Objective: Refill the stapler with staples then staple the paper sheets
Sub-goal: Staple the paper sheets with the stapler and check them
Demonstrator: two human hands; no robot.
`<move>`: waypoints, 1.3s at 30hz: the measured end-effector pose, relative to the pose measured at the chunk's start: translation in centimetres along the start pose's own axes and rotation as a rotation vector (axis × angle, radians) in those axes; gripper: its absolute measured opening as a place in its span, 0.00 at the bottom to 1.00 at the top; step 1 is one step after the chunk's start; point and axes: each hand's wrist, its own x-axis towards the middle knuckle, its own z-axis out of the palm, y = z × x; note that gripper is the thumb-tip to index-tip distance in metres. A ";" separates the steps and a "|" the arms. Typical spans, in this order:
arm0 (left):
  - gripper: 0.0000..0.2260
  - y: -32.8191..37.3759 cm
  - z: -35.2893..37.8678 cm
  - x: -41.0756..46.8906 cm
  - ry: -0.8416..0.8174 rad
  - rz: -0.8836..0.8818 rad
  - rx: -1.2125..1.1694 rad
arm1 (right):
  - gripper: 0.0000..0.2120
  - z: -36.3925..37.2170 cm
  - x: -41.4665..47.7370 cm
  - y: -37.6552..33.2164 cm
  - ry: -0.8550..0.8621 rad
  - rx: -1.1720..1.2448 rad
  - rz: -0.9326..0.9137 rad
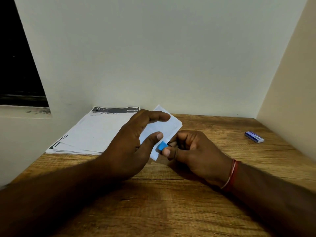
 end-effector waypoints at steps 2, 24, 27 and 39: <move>0.18 -0.2 0.0 0.0 0.014 0.010 -0.005 | 0.06 0.2 0.0 0.0 0.024 -0.053 -0.036; 0.11 -2.1 -0.7 1.4 0.078 -0.458 -0.742 | 0.08 -3.6 0.9 0.5 0.196 -0.493 0.032; 0.11 -2.1 -0.7 1.6 0.055 -0.573 -0.910 | 0.13 -3.7 1.0 0.8 0.141 -0.701 0.034; 0.14 -1.9 -0.1 1.5 0.037 -0.674 -1.049 | 0.17 -0.9 0.3 -0.6 0.185 -0.497 -0.247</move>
